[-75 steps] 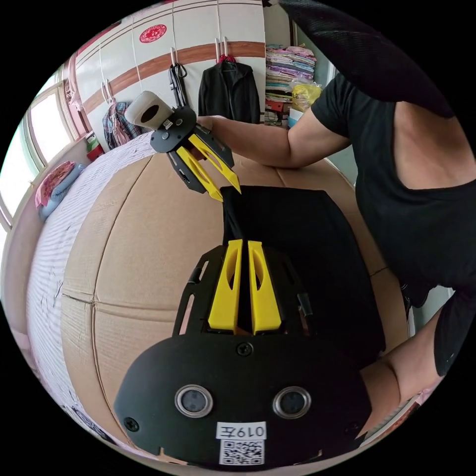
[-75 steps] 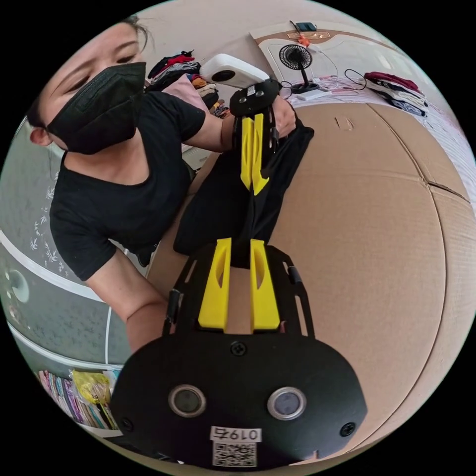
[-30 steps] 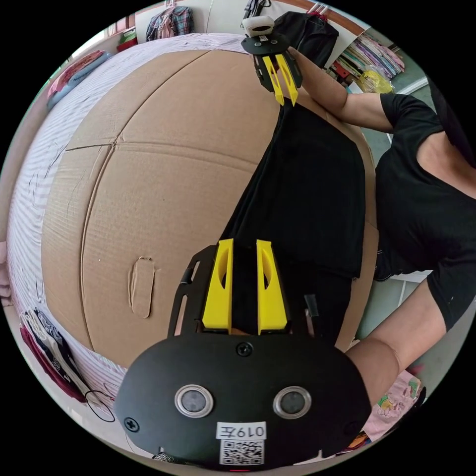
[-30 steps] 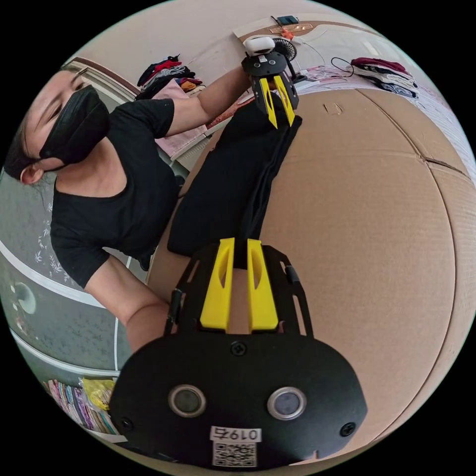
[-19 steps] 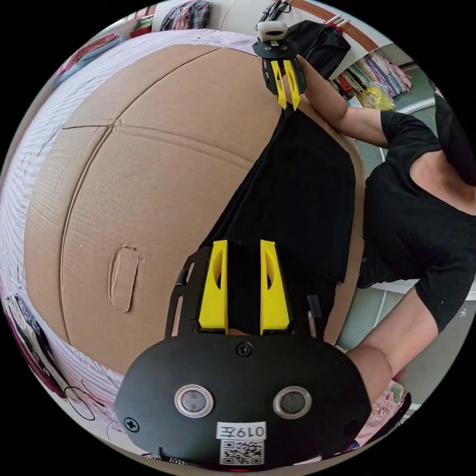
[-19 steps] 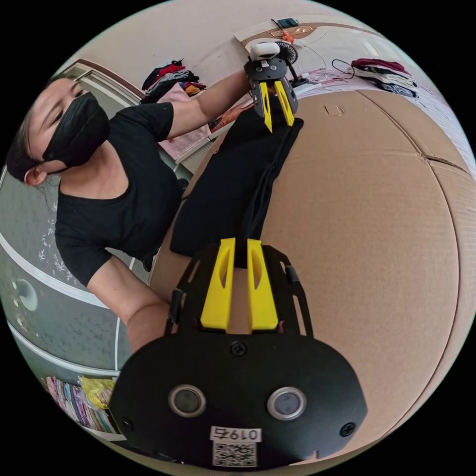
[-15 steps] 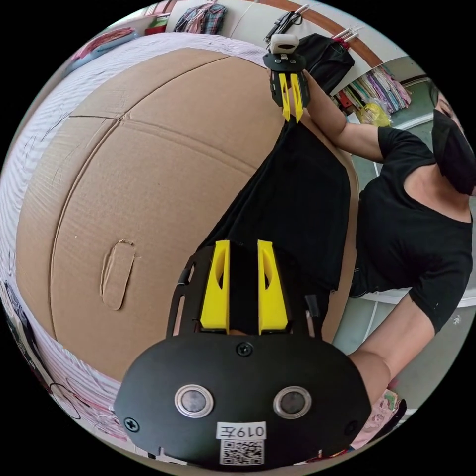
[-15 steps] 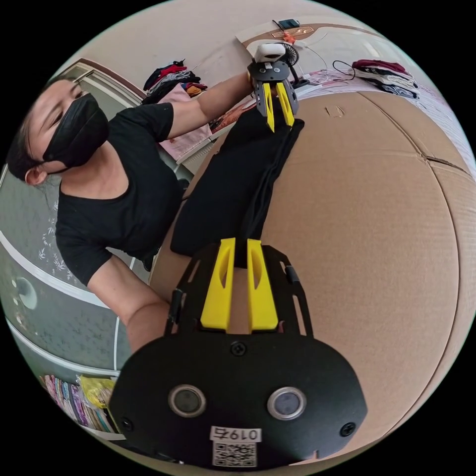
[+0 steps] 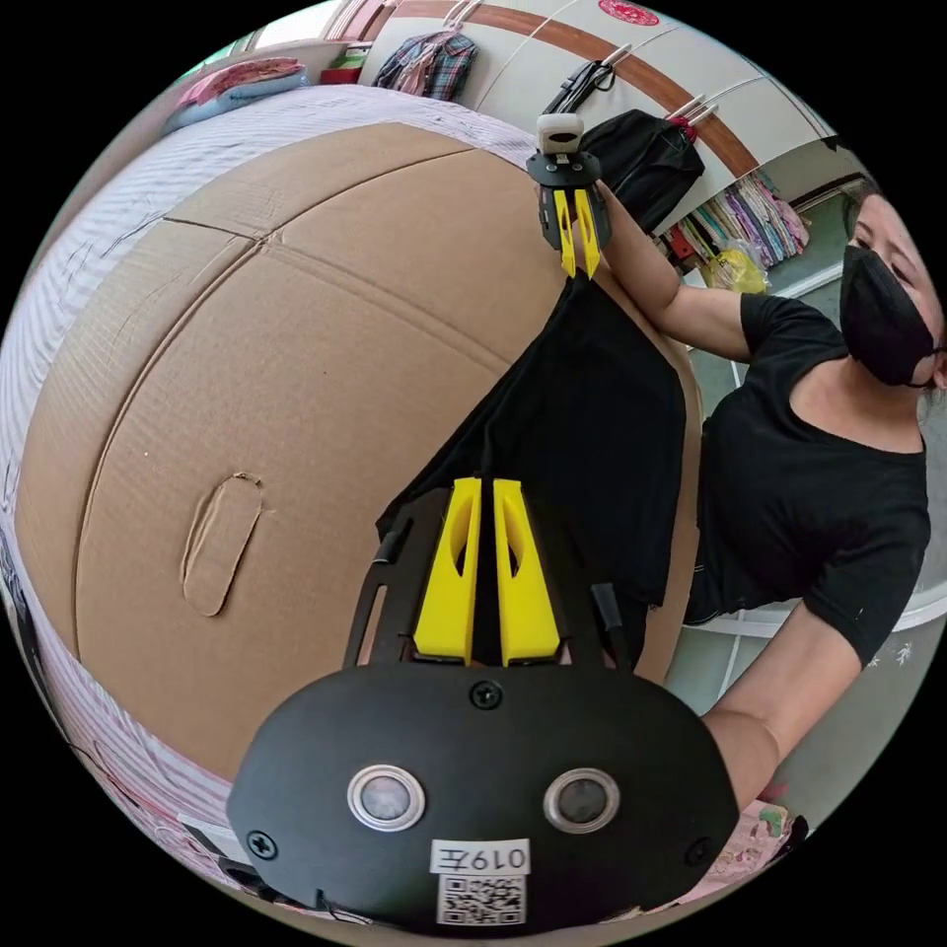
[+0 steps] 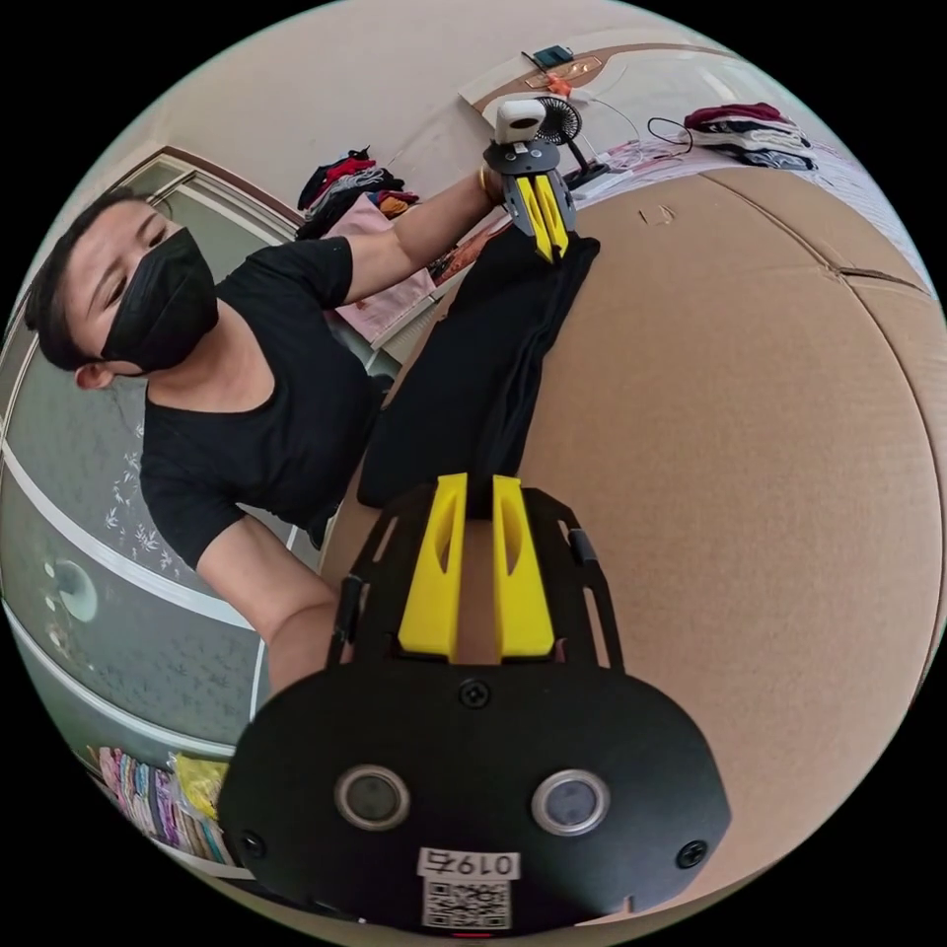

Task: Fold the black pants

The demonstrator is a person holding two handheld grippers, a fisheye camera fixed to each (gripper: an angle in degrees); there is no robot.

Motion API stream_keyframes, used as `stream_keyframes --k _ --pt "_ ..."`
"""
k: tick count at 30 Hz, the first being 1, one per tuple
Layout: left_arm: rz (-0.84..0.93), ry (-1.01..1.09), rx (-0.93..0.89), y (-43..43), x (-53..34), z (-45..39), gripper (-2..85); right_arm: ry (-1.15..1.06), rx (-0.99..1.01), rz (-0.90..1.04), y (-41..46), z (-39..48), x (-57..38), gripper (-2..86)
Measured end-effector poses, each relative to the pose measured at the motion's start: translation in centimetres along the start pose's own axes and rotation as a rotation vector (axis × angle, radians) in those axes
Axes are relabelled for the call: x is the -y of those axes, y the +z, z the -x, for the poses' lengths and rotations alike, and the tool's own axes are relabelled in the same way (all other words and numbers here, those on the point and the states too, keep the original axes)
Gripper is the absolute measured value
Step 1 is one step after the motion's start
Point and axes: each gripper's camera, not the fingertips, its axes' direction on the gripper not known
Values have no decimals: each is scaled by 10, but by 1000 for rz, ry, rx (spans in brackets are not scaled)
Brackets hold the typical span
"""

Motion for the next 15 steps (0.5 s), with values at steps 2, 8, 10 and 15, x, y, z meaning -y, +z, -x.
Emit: stream_keyframes --k 2,8,10,15 --pt "-33 -2 5 -5 -8 -1 16 11 33 -10 -3 -8 -6 52" --pt "-135 6 21 -25 -33 -7 13 56 76 -6 -6 -26 -12 46" --pt "-135 -9 26 -25 -37 -4 12 76 82 6 -5 -30 -13 31" --pt "-92 -37 29 -14 -41 3 10 80 47 42 -10 -25 -14 4"
